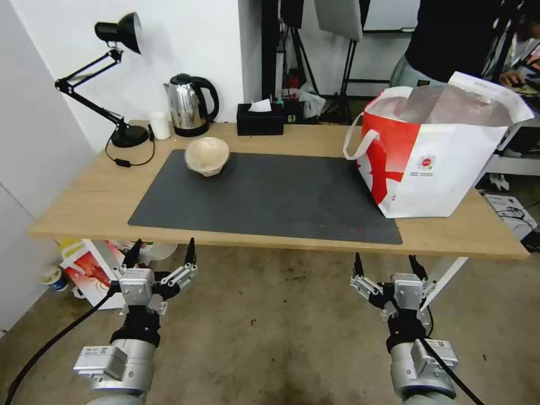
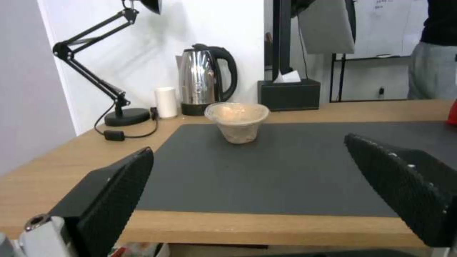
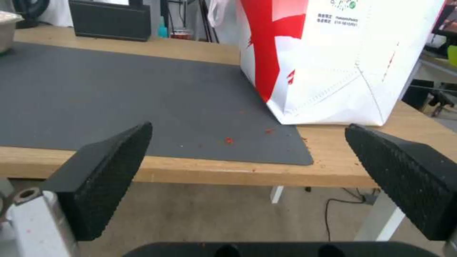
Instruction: Pick up the trash from the table and place it into the takeout bag.
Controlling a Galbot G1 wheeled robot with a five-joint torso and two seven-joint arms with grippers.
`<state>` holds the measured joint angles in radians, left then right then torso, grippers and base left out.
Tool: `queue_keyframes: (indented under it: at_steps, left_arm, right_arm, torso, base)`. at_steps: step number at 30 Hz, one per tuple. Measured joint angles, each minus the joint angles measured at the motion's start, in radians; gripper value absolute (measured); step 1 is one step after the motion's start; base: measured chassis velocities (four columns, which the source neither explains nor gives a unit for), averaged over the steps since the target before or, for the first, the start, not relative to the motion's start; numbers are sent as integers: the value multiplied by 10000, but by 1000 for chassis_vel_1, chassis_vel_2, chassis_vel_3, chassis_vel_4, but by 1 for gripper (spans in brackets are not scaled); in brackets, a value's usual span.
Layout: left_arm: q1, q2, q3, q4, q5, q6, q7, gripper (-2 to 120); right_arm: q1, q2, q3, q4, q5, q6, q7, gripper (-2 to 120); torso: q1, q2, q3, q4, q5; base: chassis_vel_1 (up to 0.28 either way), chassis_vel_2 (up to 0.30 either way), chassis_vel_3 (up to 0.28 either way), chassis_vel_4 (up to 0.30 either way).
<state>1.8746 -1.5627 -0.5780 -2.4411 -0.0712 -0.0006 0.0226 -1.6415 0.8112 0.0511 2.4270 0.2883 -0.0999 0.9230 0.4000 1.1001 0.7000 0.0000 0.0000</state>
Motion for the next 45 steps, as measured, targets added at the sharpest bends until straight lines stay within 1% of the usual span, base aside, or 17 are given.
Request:
queue_keyframes:
  at_steps: [11, 24, 29, 31, 32, 33, 34, 35, 36, 37, 38, 40, 41, 42, 45]
  left_arm:
    - [-38, 21, -8, 53, -11, 12, 3, 100]
    - [-50, 64, -127, -22, -162, 29, 3, 100]
    - [-82, 271, -240, -204, -606, 75, -89, 100]
    - [-188, 564, -509, -387, -1167, 321, -216, 100]
    - [-258, 844, -707, -526, -1783, 567, -388, 100]
    - [-258, 844, -707, -526, -1783, 567, -388, 100]
    - [-348, 1367, -1073, -586, -3139, 999, -851, 100]
    - [-509, 1807, -1434, -587, -4168, 1136, -1215, 100]
    - [-691, 2358, -1828, -588, -5264, 1186, -1652, 100]
    - [-788, 2660, -1975, -588, -5932, 1190, -1889, 100]
    - [-788, 2660, -1975, -588, -5932, 1190, -1889, 100]
    - [-978, 3119, -2136, -618, -6941, 1232, -2276, 100]
    - [-1082, 3291, -2179, -617, -7366, 1261, -2500, 100]
    - [-1082, 3291, -2179, -617, -7366, 1261, -2500, 100]
    - [-1715, 3795, -2147, -603, -8260, 1397, -2895, 100]
  right_arm:
    - [69, 102, -29, -136, -224, -202, 310, 100]
    - [75, 107, -37, -136, -226, -209, 318, 100]
    - [75, 105, -37, -136, -226, -209, 318, 100]
    - [75, 105, -37, -135, -226, -209, 316, 100]
    - [74, 105, -38, -134, -226, -209, 314, 100]
    - [74, 105, -38, -134, -226, -209, 314, 100]
    - [74, 105, -37, -134, -226, -209, 314, 100]
    - [74, 105, -38, -133, -226, -208, 312, 100]
    - [73, 104, -38, -132, -226, -207, 312, 100]
    - [73, 105, -39, -131, -226, -206, 311, 100]
    - [73, 105, -39, -131, -226, -206, 311, 100]
    - [74, 105, -38, -129, -225, -205, 309, 100]
    - [73, 105, -38, -128, -225, -204, 309, 100]
    - [73, 105, -38, -128, -225, -204, 309, 100]
    - [74, 105, -38, -128, -224, -202, 308, 100]
  torso:
    - [0, 0, 0, 0, 0]
    - [0, 0, 0, 0, -1]
    - [0, 0, 0, 0, -1]
    - [0, -1, 0, 0, -1]
    - [0, 0, -1, 0, -2]
    - [0, 0, -1, 0, -2]
    - [0, -1, 0, 0, -2]
    - [0, 0, 0, 1, -3]
    - [0, -1, 0, -3, -4]
    - [1, -1, 0, 0, -3]
    - [1, -1, 0, 0, -3]
    - [0, -1, 0, -4, -2]
    - [0, 0, 0, 2, -2]
    - [0, 0, 0, 2, -2]
    - [0, 0, 0, 2, -1]
  base:
    - [0, 0, 0, 0]
    - [0, 0, 0, 0]
    - [0, 0, 0, 0]
    - [0, 0, 0, 0]
    - [0, 0, 0, 0]
    - [0, 0, 0, 0]
    - [0, 0, 0, 0]
    - [0, 0, 0, 0]
    - [0, 0, 0, 0]
    - [0, 0, 0, 0]
    - [0, 0, 0, 0]
    - [0, 0, 0, 0]
    - [0, 0, 0, 0]
    - [0, 0, 0, 0]
    - [0, 0, 0, 0]
